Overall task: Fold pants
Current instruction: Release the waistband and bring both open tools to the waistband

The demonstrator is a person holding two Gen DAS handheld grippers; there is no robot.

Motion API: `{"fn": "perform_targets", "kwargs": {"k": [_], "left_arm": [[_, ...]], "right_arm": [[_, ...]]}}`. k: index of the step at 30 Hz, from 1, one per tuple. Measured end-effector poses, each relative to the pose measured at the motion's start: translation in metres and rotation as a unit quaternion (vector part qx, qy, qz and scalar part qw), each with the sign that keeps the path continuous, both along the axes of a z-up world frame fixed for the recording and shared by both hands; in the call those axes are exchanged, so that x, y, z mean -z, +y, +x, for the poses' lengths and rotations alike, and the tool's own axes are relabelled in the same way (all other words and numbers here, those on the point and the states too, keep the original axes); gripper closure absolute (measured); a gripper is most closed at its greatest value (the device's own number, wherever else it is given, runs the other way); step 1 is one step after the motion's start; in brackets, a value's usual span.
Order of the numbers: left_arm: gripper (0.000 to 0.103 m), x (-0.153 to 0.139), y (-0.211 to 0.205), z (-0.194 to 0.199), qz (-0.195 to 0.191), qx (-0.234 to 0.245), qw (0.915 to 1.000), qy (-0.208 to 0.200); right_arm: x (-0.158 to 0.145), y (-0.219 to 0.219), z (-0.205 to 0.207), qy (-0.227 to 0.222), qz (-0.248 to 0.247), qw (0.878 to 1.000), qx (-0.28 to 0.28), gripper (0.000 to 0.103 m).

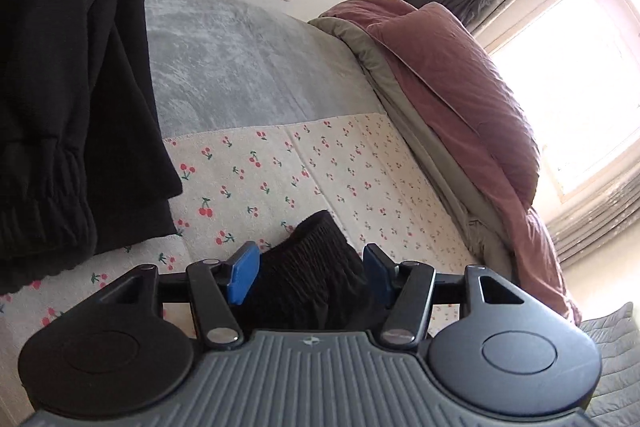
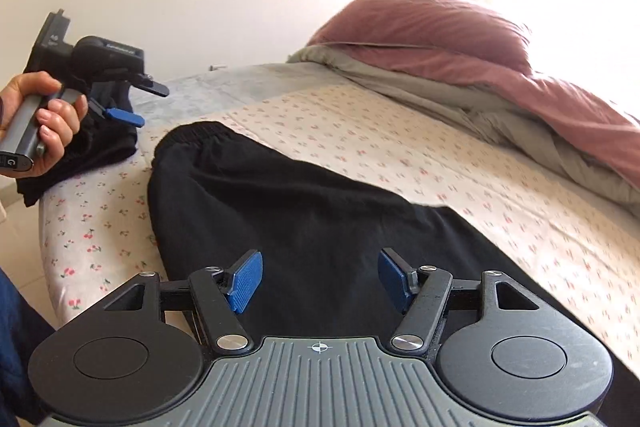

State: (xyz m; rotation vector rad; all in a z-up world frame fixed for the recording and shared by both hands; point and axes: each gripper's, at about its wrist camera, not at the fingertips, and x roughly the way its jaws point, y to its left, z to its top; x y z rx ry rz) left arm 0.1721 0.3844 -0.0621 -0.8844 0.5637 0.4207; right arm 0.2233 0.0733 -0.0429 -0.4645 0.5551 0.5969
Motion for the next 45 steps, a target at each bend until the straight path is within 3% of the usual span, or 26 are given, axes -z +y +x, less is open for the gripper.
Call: {"fn": "perform_targets", "kwargs": {"k": [4, 7, 12, 14, 17, 19, 23, 25, 27, 29, 31, 32, 35, 38, 39, 42, 45], "left_arm": [[0.045, 0.002, 0.009, -0.006, 0.018, -0.013, 0.9994, 0.026], [0.045, 0.005, 0.017, -0.011, 0.0, -0.007, 0.9997, 0.021], [0.045, 0.009, 0.025, -0.01, -0.01, -0.003, 0.9996, 0.027], [0.045, 0.01, 0.024, -0.006, -0.003, 0.007, 0.9993, 0.036], [0.045, 0.01, 0.023, -0.005, -0.003, 0.01, 0.9992, 0.038], [0.045, 0.011, 0.026, -0.005, -0.013, 0.009, 0.9992, 0.036], [0.045, 0.012, 0.026, -0.005, -0.015, 0.008, 0.9992, 0.037], [0.045, 0.012, 0.025, -0.006, -0.011, 0.01, 0.9991, 0.041], [0.045, 0.012, 0.025, -0.006, -0.01, 0.011, 0.999, 0.042], [0.045, 0.013, 0.021, -0.004, -0.001, 0.014, 0.9985, 0.053], [0.045, 0.013, 0.014, 0.003, 0.017, 0.025, 0.9968, 0.075], [0.045, 0.015, 0.01, 0.007, 0.025, 0.03, 0.9954, 0.087], [0.045, 0.023, 0.0, 0.016, 0.027, 0.044, 0.9919, 0.116], [0.045, 0.031, -0.004, 0.016, 0.0, 0.058, 0.9932, 0.101], [0.04, 0.033, -0.005, 0.016, -0.011, 0.062, 0.9934, 0.096], [0.021, 0.037, -0.011, 0.022, -0.006, 0.072, 0.9919, 0.104], [0.021, 0.039, -0.019, 0.033, 0.023, 0.076, 0.9898, 0.117]], "right_arm": [[0.018, 0.111, 0.014, -0.012, -0.046, 0.993, -0.11, 0.046], [0.037, 0.175, 0.03, 0.002, -0.073, 0.983, -0.169, 0.054], [0.071, 0.235, 0.054, 0.043, -0.085, 0.977, -0.19, 0.068], [0.085, 0.251, 0.063, 0.048, -0.089, 0.978, -0.18, 0.071], [0.102, 0.268, 0.078, 0.063, -0.105, 0.982, -0.146, 0.085], [0.111, 0.268, 0.089, 0.101, -0.093, 0.982, -0.128, 0.084], [0.106, 0.248, 0.118, 0.196, 0.013, 0.978, -0.07, 0.083], [0.095, 0.233, 0.119, 0.207, 0.06, 0.974, -0.068, 0.083], [0.076, 0.21, 0.107, 0.182, 0.109, 0.975, -0.071, 0.083], [0.071, 0.193, 0.099, 0.156, 0.108, 0.981, -0.05, 0.082], [0.085, 0.183, 0.101, 0.176, 0.085, 0.981, -0.024, 0.08], [0.101, 0.18, 0.105, 0.209, 0.069, 0.975, -0.018, 0.08], [0.116, 0.175, 0.099, 0.193, 0.075, 0.978, -0.031, 0.08], [0.1, 0.165, 0.095, 0.227, 0.118, 0.966, -0.014, 0.079], [0.093, 0.158, 0.089, 0.221, 0.125, 0.967, -0.016, 0.079], [0.075, 0.131, 0.062, 0.171, 0.08, 0.982, -0.018, 0.076], [0.06, 0.078, 0.045, 0.147, 0.053, 0.988, 0.006, 0.076]]}}
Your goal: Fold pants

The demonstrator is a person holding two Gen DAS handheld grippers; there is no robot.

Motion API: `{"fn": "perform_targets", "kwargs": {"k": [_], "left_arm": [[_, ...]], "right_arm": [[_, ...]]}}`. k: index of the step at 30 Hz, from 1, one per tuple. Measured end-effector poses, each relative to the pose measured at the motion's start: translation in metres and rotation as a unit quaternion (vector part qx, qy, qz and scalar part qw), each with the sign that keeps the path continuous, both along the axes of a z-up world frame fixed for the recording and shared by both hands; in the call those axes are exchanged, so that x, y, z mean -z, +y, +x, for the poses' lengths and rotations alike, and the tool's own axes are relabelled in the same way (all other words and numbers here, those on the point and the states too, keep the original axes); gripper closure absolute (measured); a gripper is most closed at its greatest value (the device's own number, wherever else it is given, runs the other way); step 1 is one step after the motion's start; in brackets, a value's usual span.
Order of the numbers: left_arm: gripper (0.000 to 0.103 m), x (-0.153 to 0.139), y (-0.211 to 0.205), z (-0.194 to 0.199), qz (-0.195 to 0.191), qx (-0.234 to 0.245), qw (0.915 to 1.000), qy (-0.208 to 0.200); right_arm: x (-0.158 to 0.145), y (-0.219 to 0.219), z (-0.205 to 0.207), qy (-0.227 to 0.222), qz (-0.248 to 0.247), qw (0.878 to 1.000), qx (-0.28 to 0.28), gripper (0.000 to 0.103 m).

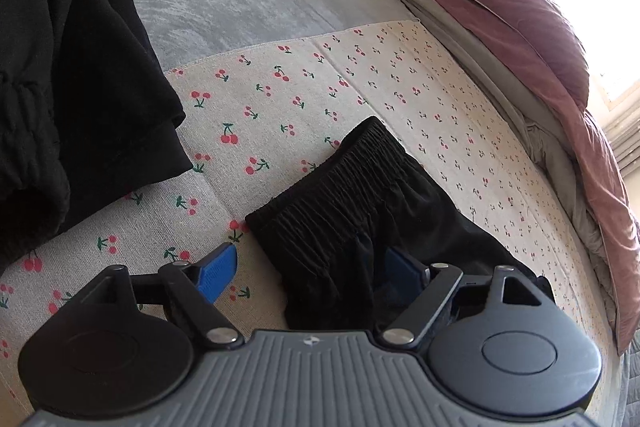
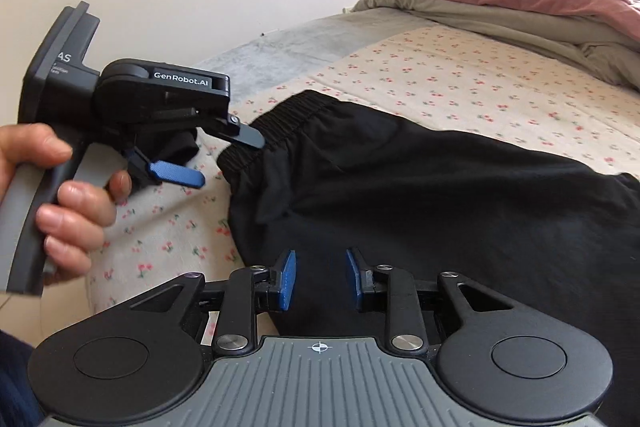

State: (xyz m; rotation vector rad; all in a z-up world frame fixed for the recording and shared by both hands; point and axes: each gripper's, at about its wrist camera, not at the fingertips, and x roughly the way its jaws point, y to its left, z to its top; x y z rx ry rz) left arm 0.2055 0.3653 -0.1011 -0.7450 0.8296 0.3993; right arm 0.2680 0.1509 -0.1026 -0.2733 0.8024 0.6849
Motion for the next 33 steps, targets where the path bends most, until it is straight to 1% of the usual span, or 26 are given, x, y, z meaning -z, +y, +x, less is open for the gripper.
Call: {"fn": "perform_targets", "kwargs": {"k": [2, 4, 6, 7, 8, 9, 10, 11, 12, 14, 15, 16, 17, 18, 19, 20, 21, 22, 23, 25, 28, 30, 31, 33], "left_arm": [[0.022, 0.005, -0.002, 0.006, -0.005, -0.009, 0.9999, 0.007], [0.024, 0.012, -0.002, 0.007, -0.016, -0.037, 0.9991, 0.01], [0.036, 0.012, -0.003, 0.008, -0.014, -0.063, 0.9979, -0.001], [0.037, 0.012, -0.004, 0.009, -0.013, -0.074, 0.9971, -0.001], [0.046, 0.013, -0.004, 0.009, -0.012, -0.089, 0.9959, -0.002], [0.052, 0.013, -0.003, 0.008, -0.013, -0.099, 0.9949, -0.004], [0.055, 0.013, -0.003, 0.007, -0.014, -0.112, 0.9936, -0.005], [0.062, 0.013, -0.003, 0.006, -0.011, -0.119, 0.9929, -0.005], [0.068, 0.012, -0.004, 0.006, -0.005, -0.121, 0.9926, -0.005], [0.077, 0.007, -0.008, 0.006, 0.015, -0.125, 0.992, -0.007], [0.081, 0.004, -0.01, 0.005, 0.024, -0.13, 0.9912, -0.012], [0.082, 0.001, -0.012, 0.004, 0.038, -0.136, 0.9898, -0.018], [0.086, -0.004, -0.015, 0.003, 0.067, -0.143, 0.9872, -0.024], [0.086, -0.008, -0.017, 0.005, 0.102, -0.146, 0.9837, -0.024], [0.086, -0.011, -0.019, 0.008, 0.128, -0.142, 0.9813, -0.02], [0.086, -0.01, -0.019, 0.01, 0.135, -0.135, 0.9814, -0.018], [0.084, -0.007, -0.018, 0.015, 0.139, -0.118, 0.9833, -0.007], [0.081, -0.002, -0.019, 0.02, 0.153, -0.104, 0.9826, 0.017], [0.077, 0.001, -0.02, 0.023, 0.161, -0.098, 0.9815, 0.032], [0.075, 0.003, -0.017, 0.022, 0.154, -0.103, 0.9823, 0.032], [0.07, -0.006, -0.009, 0.011, 0.12, -0.124, 0.9848, 0.02], [0.058, -0.015, -0.011, 0.006, 0.116, -0.146, 0.9823, 0.022], [0.058, -0.022, -0.016, 0.003, 0.128, -0.155, 0.9794, 0.016], [0.057, -0.038, -0.028, -0.001, 0.173, -0.16, 0.9719, 0.004]], "right_arm": [[-0.011, -0.047, -0.006, -0.004, -0.008, 0.999, 0.032, 0.076], [-0.021, -0.095, -0.01, -0.004, -0.02, 0.997, 0.069, 0.075], [-0.028, -0.142, -0.013, -0.007, -0.042, 0.994, 0.105, 0.073], [-0.031, -0.165, -0.013, -0.005, -0.05, 0.991, 0.123, 0.07], [-0.032, -0.186, -0.013, 0.0, -0.054, 0.989, 0.141, 0.068], [-0.031, -0.206, -0.012, 0.005, -0.056, 0.986, 0.159, 0.067], [-0.029, -0.22, -0.011, 0.009, -0.058, 0.983, 0.172, 0.067], [-0.023, -0.239, -0.011, 0.014, -0.058, 0.98, 0.19, 0.067], [-0.017, -0.254, -0.012, 0.019, -0.049, 0.977, 0.206, 0.067], [-0.009, -0.276, -0.019, 0.017, 0.012, 0.975, 0.222, 0.066], [-0.009, -0.279, -0.02, 0.018, 0.022, 0.973, 0.23, 0.066], [-0.011, -0.275, -0.021, 0.019, 0.014, 0.972, 0.234, 0.066], [-0.014, -0.269, -0.021, 0.02, -0.004, 0.973, 0.231, 0.066], [-0.015, -0.263, -0.022, 0.018, -0.019, 0.975, 0.222, 0.064], [-0.016, -0.26, -0.023, 0.016, -0.03, 0.976, 0.216, 0.061], [-0.014, -0.26, -0.026, 0.017, -0.04, 0.977, 0.21, 0.06], [-0.014, -0.26, -0.027, 0.019, -0.044, 0.977, 0.208, 0.06], [-0.014, -0.258, -0.027, 0.02, -0.049, 0.976, 0.21, 0.06], [-0.014, -0.259, -0.026, 0.021, -0.052, 0.976, 0.211, 0.06], [-0.015, -0.261, -0.027, 0.023, -0.056, 0.976, 0.21, 0.06], [-0.02, -0.27, -0.029, 0.024, -0.061, 0.972, 0.224, 0.06], [-0.027, -0.279, -0.032, 0.014, -0.054, 0.97, 0.236, 0.06], [-0.031, -0.283, -0.034, 0.007, -0.051, 0.97, 0.239, 0.059], [-0.037, -0.29, -0.039, -0.001, -0.045, 0.97, 0.24, 0.054]]}}
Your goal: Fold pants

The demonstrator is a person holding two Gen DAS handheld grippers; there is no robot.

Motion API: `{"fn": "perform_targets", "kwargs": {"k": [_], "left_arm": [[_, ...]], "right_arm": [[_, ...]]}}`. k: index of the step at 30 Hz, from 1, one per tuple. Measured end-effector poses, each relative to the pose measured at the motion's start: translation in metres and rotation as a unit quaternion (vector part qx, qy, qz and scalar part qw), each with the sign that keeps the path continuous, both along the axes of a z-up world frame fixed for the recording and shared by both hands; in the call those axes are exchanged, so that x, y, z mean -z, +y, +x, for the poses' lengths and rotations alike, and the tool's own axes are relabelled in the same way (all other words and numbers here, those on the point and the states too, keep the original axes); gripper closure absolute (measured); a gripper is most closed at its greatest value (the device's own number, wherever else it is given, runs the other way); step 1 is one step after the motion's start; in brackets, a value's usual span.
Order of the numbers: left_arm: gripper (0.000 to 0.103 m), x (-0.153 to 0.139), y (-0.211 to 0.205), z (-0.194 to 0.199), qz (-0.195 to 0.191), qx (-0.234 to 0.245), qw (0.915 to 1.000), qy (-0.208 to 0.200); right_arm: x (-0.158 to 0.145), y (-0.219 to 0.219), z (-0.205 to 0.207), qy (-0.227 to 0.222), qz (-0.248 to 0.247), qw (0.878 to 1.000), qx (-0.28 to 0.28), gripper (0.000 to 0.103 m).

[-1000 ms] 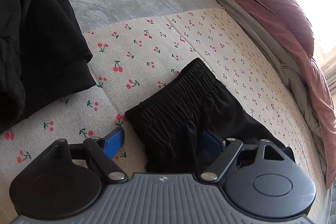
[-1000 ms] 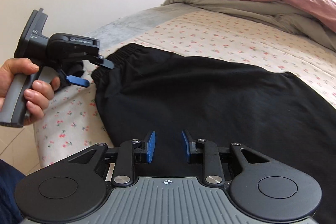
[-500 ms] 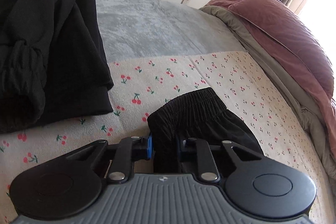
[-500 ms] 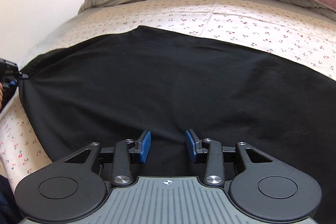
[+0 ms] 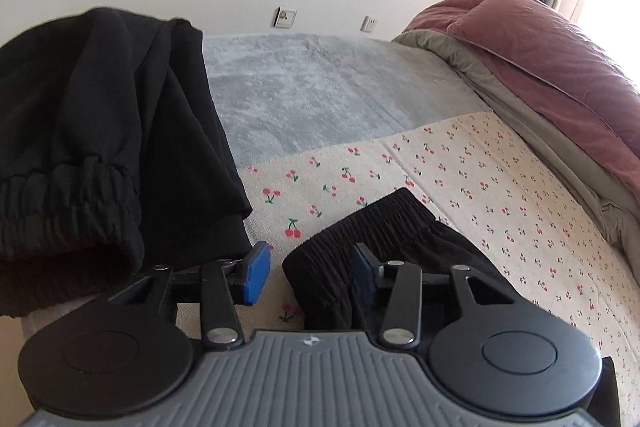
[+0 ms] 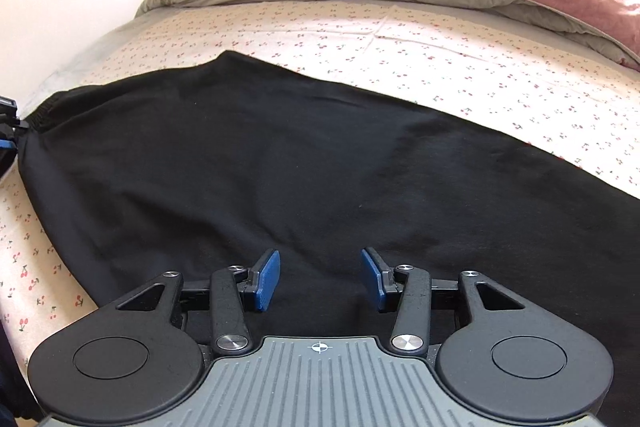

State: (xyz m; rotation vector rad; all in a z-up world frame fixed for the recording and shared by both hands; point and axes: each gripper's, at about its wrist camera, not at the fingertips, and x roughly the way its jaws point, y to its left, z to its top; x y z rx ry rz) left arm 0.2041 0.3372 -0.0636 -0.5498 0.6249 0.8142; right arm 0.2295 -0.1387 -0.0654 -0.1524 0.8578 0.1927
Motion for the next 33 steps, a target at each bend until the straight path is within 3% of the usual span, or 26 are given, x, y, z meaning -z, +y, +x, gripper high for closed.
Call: {"fn": "perform_targets", "kwargs": {"k": [2, 5, 7, 9, 12, 16, 19, 21, 23, 26, 28, 29, 30, 33], "left_arm": [[0.056, -0.013, -0.016, 0.002, 0.054, -0.003, 0.9985, 0.005], [0.056, -0.025, -0.038, 0.004, 0.088, 0.004, 0.9961, -0.005], [0.055, -0.03, -0.06, 0.009, 0.085, 0.056, 0.9945, -0.024], [0.05, -0.03, -0.089, 0.019, 0.073, 0.146, 0.9862, -0.029], [0.05, -0.021, -0.154, 0.03, 0.086, 0.265, 0.9604, -0.015], [0.05, -0.008, -0.248, 0.028, 0.12, 0.392, 0.9122, -0.005], [0.05, 0.001, -0.298, 0.019, 0.111, 0.451, 0.8854, -0.006], [0.05, 0.006, -0.317, 0.01, 0.096, 0.472, 0.8763, -0.019], [0.05, 0.015, -0.339, 0.001, 0.092, 0.512, 0.854, -0.023], [0.05, 0.036, -0.365, -0.007, 0.115, 0.553, 0.825, 0.012], [0.05, 0.056, -0.375, -0.006, 0.122, 0.566, 0.8137, 0.052], [0.05, 0.065, -0.377, -0.007, 0.121, 0.567, 0.8123, 0.065], [0.05, 0.069, -0.377, -0.01, 0.128, 0.563, 0.8145, 0.054], [0.05, 0.067, -0.379, -0.015, 0.163, 0.576, 0.7998, 0.048]], "right_arm": [[0.001, -0.002, -0.002, 0.003, 0.001, 1.0, -0.005, 0.054], [0.012, 0.004, -0.005, 0.018, -0.02, 0.999, -0.023, 0.054], [0.018, 0.011, -0.011, 0.019, -0.044, 0.998, -0.038, 0.054], [0.021, 0.016, -0.019, 0.008, -0.069, 0.996, -0.051, 0.052], [0.023, 0.02, -0.03, -0.008, -0.089, 0.994, -0.06, 0.051], [0.028, 0.018, -0.04, -0.01, -0.09, 0.994, -0.068, 0.05], [0.027, 0.015, -0.047, -0.012, -0.09, 0.993, -0.08, 0.049], [0.023, 0.005, -0.05, -0.011, -0.074, 0.994, -0.075, 0.048], [0.018, -0.01, -0.054, -0.018, -0.064, 0.996, -0.056, 0.047], [0.015, -0.038, -0.055, -0.023, -0.053, 0.998, -0.017, 0.047], [0.015, -0.055, -0.056, -0.02, -0.047, 0.999, 0.006, 0.047], [0.015, -0.065, -0.057, -0.019, -0.046, 0.999, 0.019, 0.047], [0.016, -0.073, -0.059, -0.016, -0.048, 0.998, 0.029, 0.047], [0.018, -0.093, -0.066, -0.013, -0.055, 0.997, 0.05, 0.043]]}}
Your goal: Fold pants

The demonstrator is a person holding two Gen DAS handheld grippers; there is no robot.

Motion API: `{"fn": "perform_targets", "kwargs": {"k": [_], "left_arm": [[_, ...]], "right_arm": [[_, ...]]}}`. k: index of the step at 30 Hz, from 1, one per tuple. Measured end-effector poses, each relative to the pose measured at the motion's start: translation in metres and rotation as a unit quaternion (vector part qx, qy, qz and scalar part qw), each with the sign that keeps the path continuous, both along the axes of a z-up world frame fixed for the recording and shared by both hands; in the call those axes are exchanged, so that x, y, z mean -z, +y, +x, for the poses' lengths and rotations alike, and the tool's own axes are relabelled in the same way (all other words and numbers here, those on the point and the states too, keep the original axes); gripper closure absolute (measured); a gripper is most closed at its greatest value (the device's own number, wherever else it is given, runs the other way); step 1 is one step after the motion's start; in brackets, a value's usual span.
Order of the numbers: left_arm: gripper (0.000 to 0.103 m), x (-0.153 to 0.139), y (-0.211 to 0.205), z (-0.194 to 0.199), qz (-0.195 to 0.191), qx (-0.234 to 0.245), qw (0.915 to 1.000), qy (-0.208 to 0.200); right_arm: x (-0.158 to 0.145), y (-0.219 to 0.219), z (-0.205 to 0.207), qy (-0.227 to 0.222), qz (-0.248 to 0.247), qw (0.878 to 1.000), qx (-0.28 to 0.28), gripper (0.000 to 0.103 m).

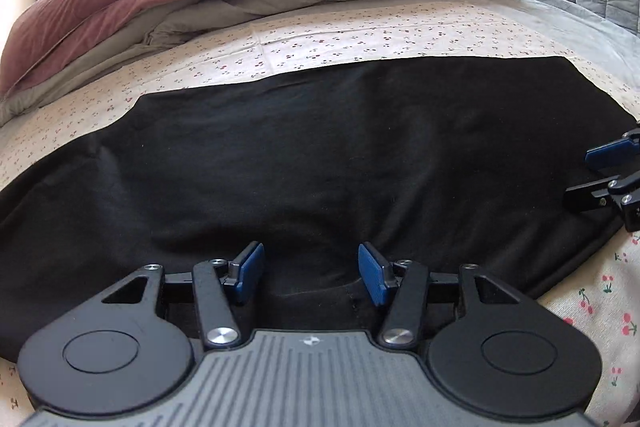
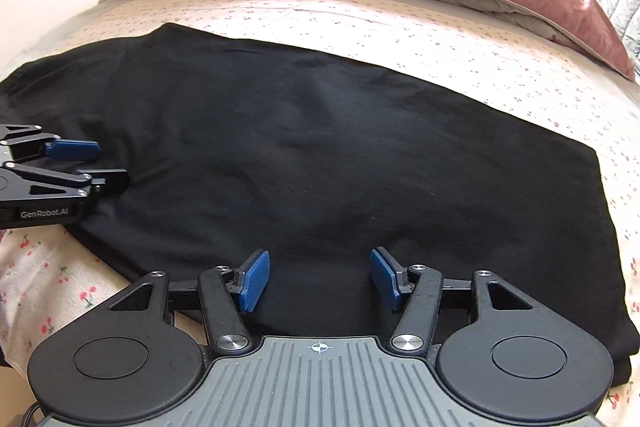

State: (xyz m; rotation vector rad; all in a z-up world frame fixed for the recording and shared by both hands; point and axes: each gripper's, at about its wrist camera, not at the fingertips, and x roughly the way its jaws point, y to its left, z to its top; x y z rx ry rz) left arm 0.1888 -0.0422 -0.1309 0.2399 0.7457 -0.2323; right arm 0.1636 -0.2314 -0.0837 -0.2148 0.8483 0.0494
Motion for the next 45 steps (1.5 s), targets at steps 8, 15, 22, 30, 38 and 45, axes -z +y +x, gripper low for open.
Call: {"fn": "perform_targets", "kwargs": {"k": [8, 15, 22, 30, 38, 45], "left_arm": [[0.047, -0.004, 0.017, 0.018, -0.054, -0.028, 0.9963, 0.061], [0.045, -0.005, 0.018, 0.017, -0.053, -0.021, 0.9958, 0.072], [0.044, -0.008, 0.02, 0.016, -0.053, -0.008, 0.995, 0.084], [0.044, -0.009, 0.021, 0.015, -0.057, -0.002, 0.9945, 0.088], [0.044, -0.009, 0.021, 0.014, -0.056, 0.007, 0.9941, 0.093], [0.044, -0.013, 0.029, 0.017, -0.068, -0.004, 0.9926, 0.1]], "right_arm": [[-0.015, -0.083, -0.017, -0.01, 0.025, 0.992, 0.124, 0.04], [-0.021, -0.165, -0.043, -0.025, 0.072, 0.964, 0.255, 0.041], [-0.031, -0.215, -0.078, -0.066, 0.086, 0.928, 0.355, 0.036], [-0.028, -0.236, -0.093, -0.089, 0.256, 0.887, 0.373, 0.037], [-0.023, -0.212, -0.07, -0.073, 0.199, 0.917, 0.339, 0.091], [-0.04, -0.209, -0.09, -0.101, 0.215, 0.918, 0.319, 0.102]]}}
